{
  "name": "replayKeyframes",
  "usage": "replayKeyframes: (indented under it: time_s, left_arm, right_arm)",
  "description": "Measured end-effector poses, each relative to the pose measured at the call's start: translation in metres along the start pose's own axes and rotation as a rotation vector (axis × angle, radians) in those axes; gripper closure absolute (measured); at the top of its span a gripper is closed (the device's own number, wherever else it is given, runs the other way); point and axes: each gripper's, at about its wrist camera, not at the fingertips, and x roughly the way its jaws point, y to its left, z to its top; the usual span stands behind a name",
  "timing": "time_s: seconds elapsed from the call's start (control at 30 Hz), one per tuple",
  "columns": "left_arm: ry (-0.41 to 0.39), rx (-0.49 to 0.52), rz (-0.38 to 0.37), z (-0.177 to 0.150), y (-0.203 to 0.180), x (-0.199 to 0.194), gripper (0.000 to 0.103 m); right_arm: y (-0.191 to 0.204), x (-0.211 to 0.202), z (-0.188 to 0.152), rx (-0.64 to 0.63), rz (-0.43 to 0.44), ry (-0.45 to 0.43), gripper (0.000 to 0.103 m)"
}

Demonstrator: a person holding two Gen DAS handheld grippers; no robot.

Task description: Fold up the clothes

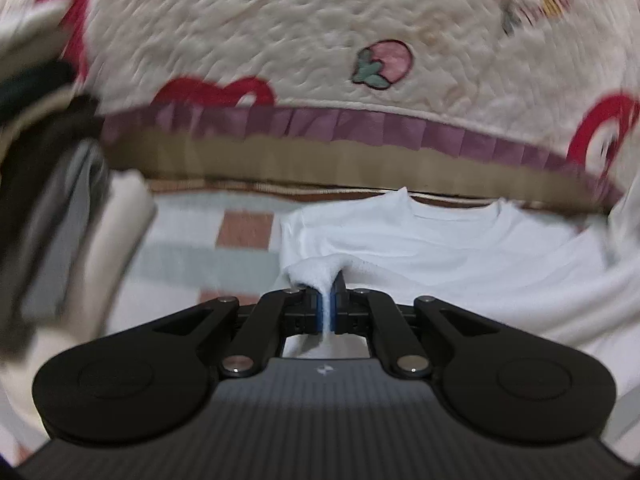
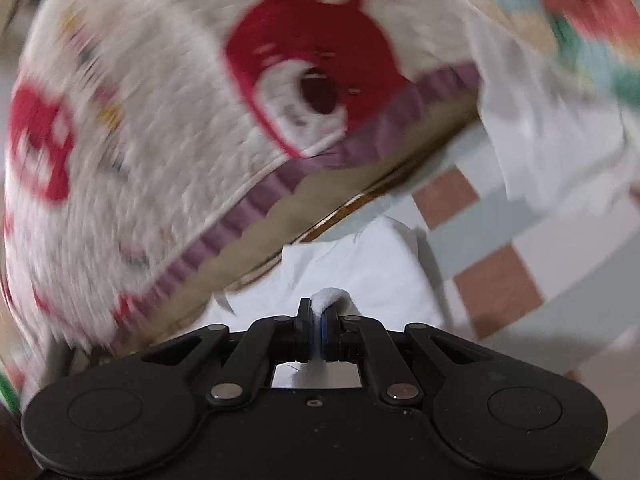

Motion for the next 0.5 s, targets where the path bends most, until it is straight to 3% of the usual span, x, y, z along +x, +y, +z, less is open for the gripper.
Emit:
replayKeyframes:
  time_s: [0.07,0.13,0.27,0.5]
  left_arm:
    - [-0.014,0.053,0.005,0.003,-0.004,0.012,0.1]
    - [-0.01,0.024,-0.013,0.008,0.003,0.026,0.1]
    - [0.075,-0.084,-0.069,0.012,0.023,0.078,0.1]
    - [0.149,-0.183,-0.131,-0.006,0.05,0.121,0.1]
  right_arm:
    - [-0.01,0.016,0.011,0.108,0.022,0.011,0.097]
    - [-0.013,0.036,0.025,0.16,0.064,0.032,0.097]
    - [-0.006,0.059,0.04,0.138,0.038,0.015,0.097]
    - [-0.009,0.089,0.047,0.12,0.014,0.053,0.097]
